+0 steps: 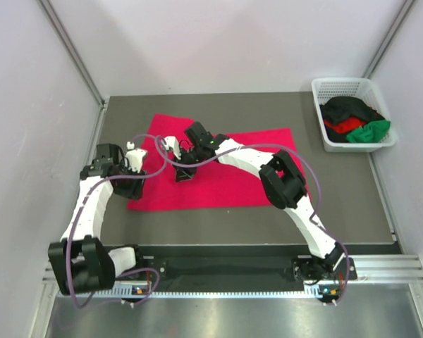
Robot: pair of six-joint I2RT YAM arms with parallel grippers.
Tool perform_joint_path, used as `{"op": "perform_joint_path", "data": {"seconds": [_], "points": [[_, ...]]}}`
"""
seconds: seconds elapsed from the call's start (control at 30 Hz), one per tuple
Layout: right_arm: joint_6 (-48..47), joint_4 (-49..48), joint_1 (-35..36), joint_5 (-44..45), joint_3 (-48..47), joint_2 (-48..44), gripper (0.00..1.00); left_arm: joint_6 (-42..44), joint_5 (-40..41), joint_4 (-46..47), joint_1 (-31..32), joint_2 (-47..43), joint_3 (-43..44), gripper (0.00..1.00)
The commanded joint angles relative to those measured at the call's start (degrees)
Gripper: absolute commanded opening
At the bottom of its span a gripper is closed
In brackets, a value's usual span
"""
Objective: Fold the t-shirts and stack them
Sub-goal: Fold the tshirt
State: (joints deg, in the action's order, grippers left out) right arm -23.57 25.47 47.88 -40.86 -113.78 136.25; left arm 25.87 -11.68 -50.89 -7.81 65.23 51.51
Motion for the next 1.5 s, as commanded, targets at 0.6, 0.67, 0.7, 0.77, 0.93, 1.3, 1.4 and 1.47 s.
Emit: {"op": "perform_joint_path", "data": {"seconds": [0.6,0.67,0.7,0.77,0.93,1.3,1.4,1.47], "points": [[3.27,-12.54,2.22,6.84,-0.84,2.45,0.38,0.50,-2.47,6.51,-0.27,16.59,-3.78,0.00],[4.32,-12.82,2.48,7.29,-1.62,2.97,0.39,0.76,-2.38,6.86,-0.19,16.51,-4.04,0.00],[4.41,-12.91,2.74,7.20,-1.97,3.50,0.40,0.76,-2.21,6.95,-0.18,16.51,-4.04,0.00],[3.98,-12.38,3.10,7.81,-2.50,3.76,0.40,0.76,-2.03,7.12,-0.27,16.94,-4.04,0.00],[1.87,-9.84,4.59,9.48,-4.08,4.73,0.43,0.59,-1.68,7.74,-0.27,17.21,-4.22,0.00],[2.74,-9.74,6.00,16.60,-4.87,6.22,0.52,0.15,-2.12,7.65,-0.27,16.51,-3.69,0.00],[2.39,-9.65,6.35,18.18,-4.88,6.93,0.50,0.15,-2.38,7.48,-0.27,16.42,-3.34,0.00],[2.13,-9.13,6.44,19.15,-5.05,7.28,0.50,-0.11,-2.47,7.39,-0.27,16.68,-3.08,0.00]]}}
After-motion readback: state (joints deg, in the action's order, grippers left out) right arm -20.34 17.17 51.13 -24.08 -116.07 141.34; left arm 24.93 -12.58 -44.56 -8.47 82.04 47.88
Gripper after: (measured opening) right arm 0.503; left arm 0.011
